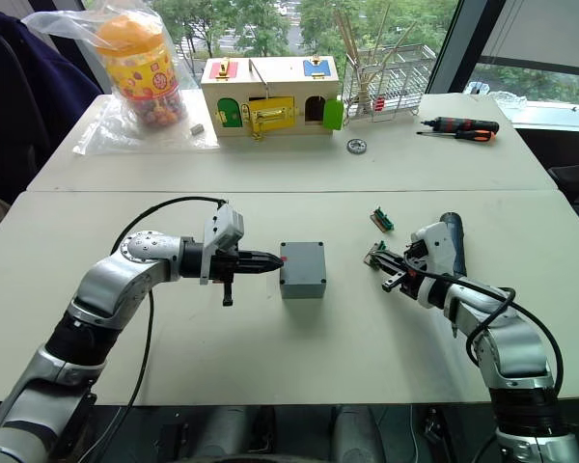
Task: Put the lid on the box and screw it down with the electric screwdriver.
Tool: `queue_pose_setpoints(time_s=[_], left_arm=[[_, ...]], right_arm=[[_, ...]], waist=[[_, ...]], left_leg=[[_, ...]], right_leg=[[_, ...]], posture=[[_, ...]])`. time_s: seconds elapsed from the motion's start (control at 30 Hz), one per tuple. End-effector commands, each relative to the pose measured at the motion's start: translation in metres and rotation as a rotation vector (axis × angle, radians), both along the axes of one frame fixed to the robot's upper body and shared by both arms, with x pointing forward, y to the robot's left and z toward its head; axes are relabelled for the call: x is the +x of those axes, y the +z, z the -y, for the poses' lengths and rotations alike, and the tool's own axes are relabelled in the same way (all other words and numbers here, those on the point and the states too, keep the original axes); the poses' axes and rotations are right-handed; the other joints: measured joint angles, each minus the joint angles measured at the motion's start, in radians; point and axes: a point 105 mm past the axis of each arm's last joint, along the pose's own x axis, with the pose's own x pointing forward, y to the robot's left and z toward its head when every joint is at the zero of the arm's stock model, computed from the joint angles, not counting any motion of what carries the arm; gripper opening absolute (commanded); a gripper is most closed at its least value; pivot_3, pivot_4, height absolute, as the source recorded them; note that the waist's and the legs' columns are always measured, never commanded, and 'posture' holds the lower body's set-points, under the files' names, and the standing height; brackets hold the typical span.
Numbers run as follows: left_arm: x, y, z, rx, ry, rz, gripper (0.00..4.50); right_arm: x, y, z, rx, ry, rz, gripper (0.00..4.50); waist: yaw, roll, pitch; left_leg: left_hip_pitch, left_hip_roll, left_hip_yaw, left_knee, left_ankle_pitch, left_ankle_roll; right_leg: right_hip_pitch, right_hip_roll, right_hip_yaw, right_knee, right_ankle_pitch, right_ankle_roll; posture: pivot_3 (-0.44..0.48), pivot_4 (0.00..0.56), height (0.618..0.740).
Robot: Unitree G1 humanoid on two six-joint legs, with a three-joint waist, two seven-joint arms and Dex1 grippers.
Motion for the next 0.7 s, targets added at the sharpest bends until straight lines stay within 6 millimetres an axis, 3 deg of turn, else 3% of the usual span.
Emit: queue_pose_setpoints(time_s=[0.03, 0.33, 0.7], left_arm=[[-0.001, 0.008, 0.002, -0.01, -0.015, 0.045, 0.0], [0.0, 0.008, 0.002, -0.012, -0.008, 0.047, 0.0], [-0.001, 0.008, 0.002, -0.013, -0.01, 0.045, 0.0]], right_arm=[[0.001, 0.006, 0.002, -0.004, -0.002, 0.025, 0.06], [0.005, 0.027, 0.004, 0.16, -0.055, 0.054, 0.06], [-0.002, 0.045, -0.008, 0.161, -0.003, 0.102, 0.06]], waist=[[0.0, 0.0, 0.0], [0.001, 0.0, 0.0], [0.0, 0.0, 0.0]], left_leg=[[0.0, 0.0, 0.0, 0.0, 0.0, 0.0], [0.0, 0.0, 0.0, 0.0, 0.0, 0.0], [0.0, 0.0, 0.0, 0.0, 0.0, 0.0]], right_leg=[[0.0, 0.0, 0.0, 0.0, 0.0, 0.0], [0.0, 0.0, 0.0, 0.0, 0.0, 0.0], [0.0, 0.0, 0.0, 0.0, 0.0, 0.0]], posture=[[0.0, 0.15, 0.711], [0.0, 0.15, 0.711], [0.0, 0.15, 0.711]])
